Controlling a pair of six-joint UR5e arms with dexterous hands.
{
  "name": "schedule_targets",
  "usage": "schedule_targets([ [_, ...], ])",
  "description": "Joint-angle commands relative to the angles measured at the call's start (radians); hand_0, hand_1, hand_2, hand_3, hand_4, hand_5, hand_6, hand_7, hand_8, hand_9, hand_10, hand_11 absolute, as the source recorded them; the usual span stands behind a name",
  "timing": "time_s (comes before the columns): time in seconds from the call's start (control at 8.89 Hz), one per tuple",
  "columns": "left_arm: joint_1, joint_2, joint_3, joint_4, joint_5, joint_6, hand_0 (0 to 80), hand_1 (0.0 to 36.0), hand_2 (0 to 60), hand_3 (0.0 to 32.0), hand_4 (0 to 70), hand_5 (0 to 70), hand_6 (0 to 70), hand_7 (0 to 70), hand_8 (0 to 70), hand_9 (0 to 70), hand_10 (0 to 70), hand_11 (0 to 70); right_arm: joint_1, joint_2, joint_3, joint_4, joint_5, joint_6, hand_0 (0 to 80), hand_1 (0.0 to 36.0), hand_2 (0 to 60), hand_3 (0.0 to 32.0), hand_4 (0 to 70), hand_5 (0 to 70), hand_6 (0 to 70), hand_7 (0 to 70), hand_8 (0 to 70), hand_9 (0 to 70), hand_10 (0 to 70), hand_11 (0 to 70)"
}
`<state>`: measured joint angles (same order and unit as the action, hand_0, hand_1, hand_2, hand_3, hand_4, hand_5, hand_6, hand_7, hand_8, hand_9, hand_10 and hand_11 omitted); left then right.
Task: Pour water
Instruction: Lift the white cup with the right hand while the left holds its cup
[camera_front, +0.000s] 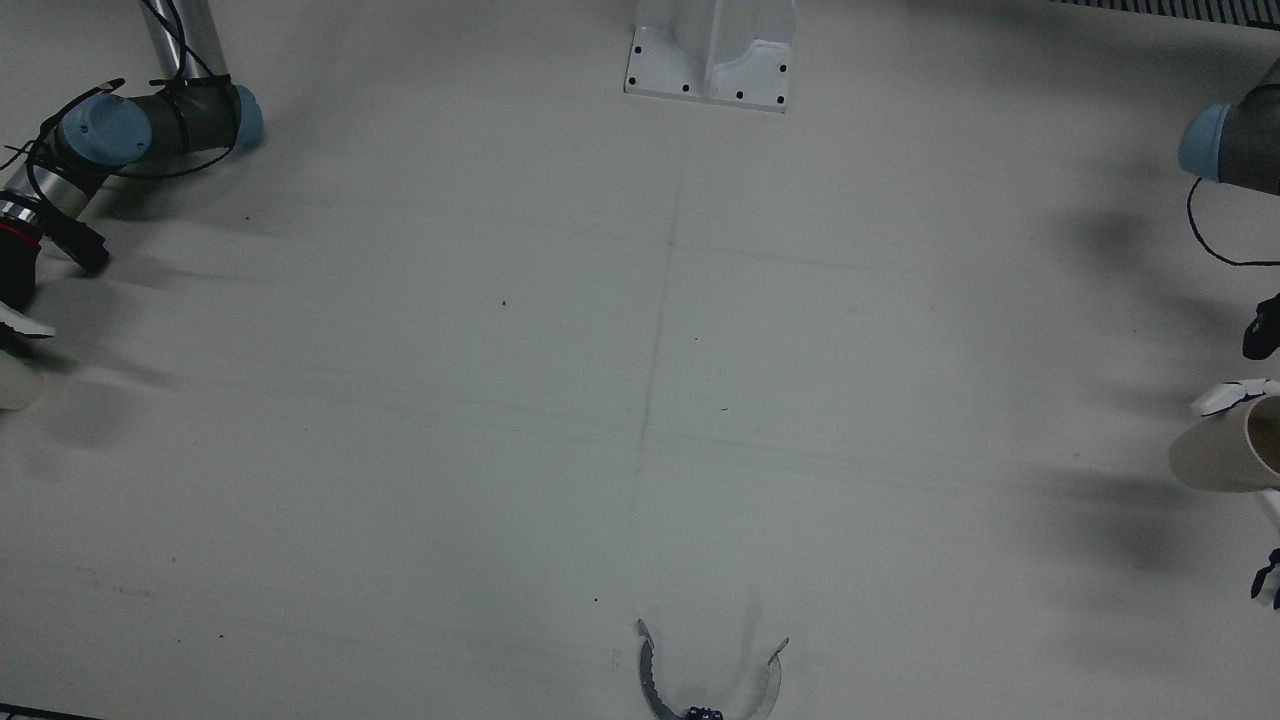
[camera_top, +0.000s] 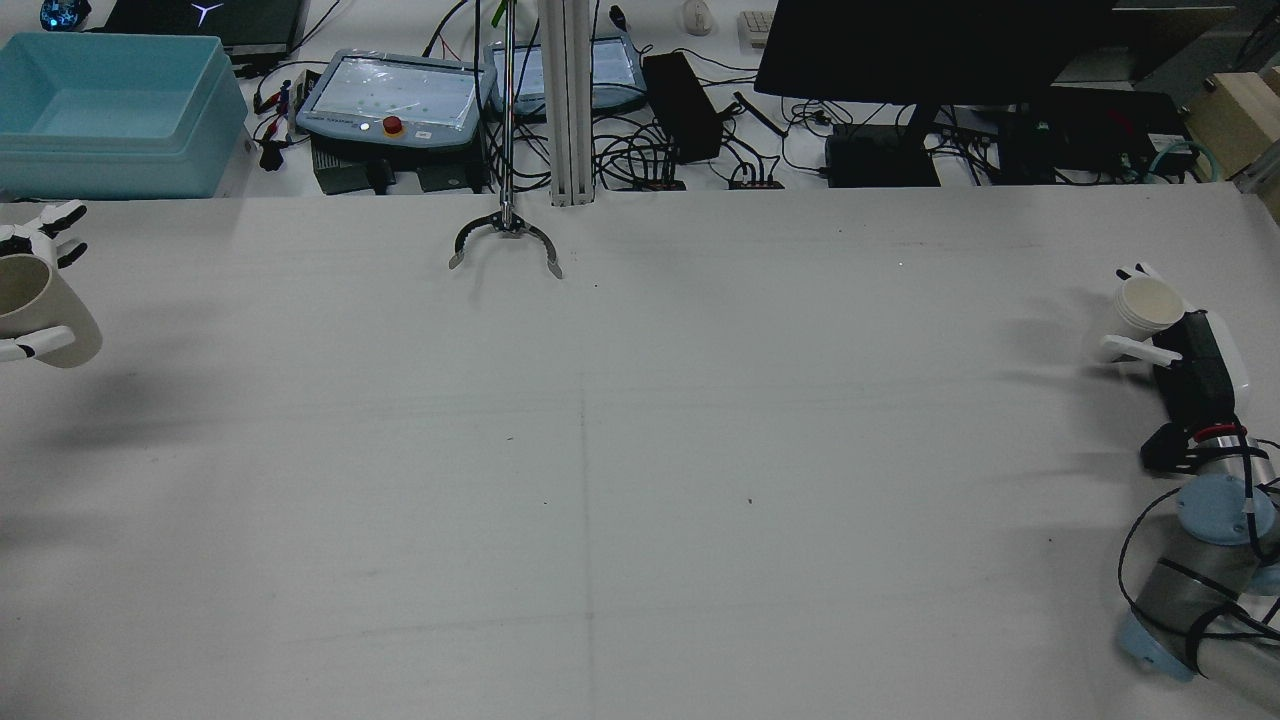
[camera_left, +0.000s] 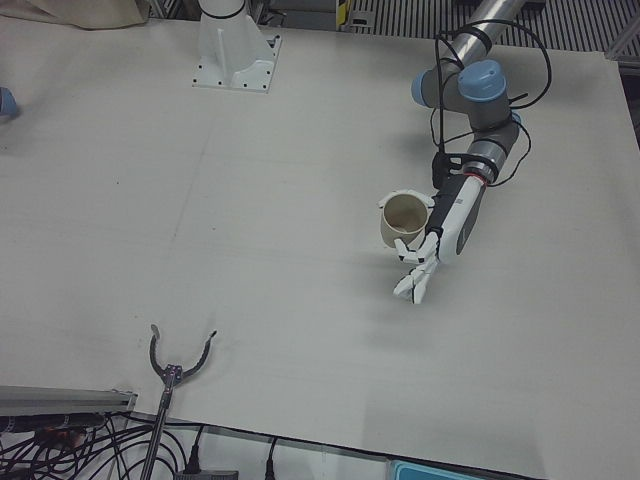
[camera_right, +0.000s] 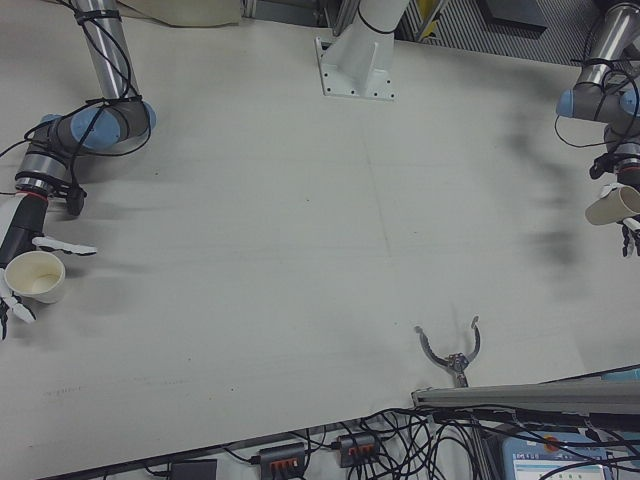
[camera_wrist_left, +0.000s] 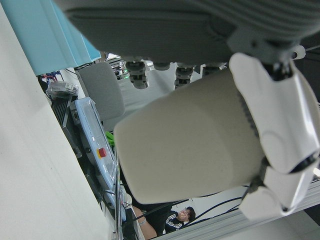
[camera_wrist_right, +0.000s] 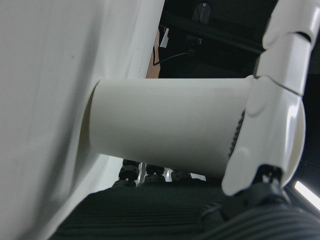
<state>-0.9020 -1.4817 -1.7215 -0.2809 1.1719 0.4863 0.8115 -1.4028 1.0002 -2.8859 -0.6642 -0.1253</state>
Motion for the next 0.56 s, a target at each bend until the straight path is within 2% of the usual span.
schedule_targets([
  [0.0, 0.0, 0.0, 0.0, 0.003, 0.0, 0.0, 40.5, 36.0, 60.0, 0.0, 15.3, 70.0, 5.8, 12.3, 0.1, 1.2, 6.5, 12.0, 0.0, 0.002, 0.0, 0.0, 0.003, -0.019, 56.9, 17.5, 3.6, 0.0, 21.1, 70.0, 26.6, 48.2, 22.2, 35.1, 18.9, 29.2],
  [0.11, 0.0, 0.0, 0.002, 0.003, 0.0, 0.0, 40.8, 36.0, 60.0, 0.0, 15.5, 70.0, 5.9, 12.3, 0.1, 1.2, 6.6, 12.2, 0.0, 0.004, 0.0, 0.0, 0.003, -0.022, 58.0, 18.5, 10.4, 0.0, 25.4, 70.0, 36.3, 57.5, 33.7, 48.7, 25.5, 38.6],
  [0.22, 0.002, 0.0, 0.003, 0.002, 0.0, 0.0, 40.7, 36.0, 60.0, 0.0, 15.7, 70.0, 6.0, 12.5, 0.2, 1.3, 6.6, 12.2, 0.0, 0.01, 0.0, 0.0, 0.003, -0.024, 56.6, 24.9, 45.0, 0.0, 25.4, 70.0, 45.2, 65.6, 43.2, 59.8, 31.0, 45.9],
  [0.34, 0.0, -0.011, 0.009, 0.003, 0.0, 0.002, 40.7, 36.0, 60.0, 0.0, 15.8, 70.0, 6.1, 12.7, 0.2, 1.3, 6.8, 12.5, 0.0, 0.014, 0.001, 0.0, 0.003, -0.024, 51.6, 34.5, 60.0, 0.0, 26.9, 70.0, 51.8, 69.9, 49.5, 67.8, 35.4, 51.7],
  [0.45, 0.002, -0.021, 0.016, 0.005, 0.0, 0.002, 41.1, 36.0, 60.0, 0.0, 15.9, 70.0, 6.2, 12.8, 0.2, 1.4, 7.0, 12.8, 0.0, 0.015, 0.011, 0.0, 0.003, -0.022, 50.0, 36.0, 60.0, 0.0, 28.8, 70.0, 56.5, 70.0, 54.1, 70.0, 39.6, 57.1],
])
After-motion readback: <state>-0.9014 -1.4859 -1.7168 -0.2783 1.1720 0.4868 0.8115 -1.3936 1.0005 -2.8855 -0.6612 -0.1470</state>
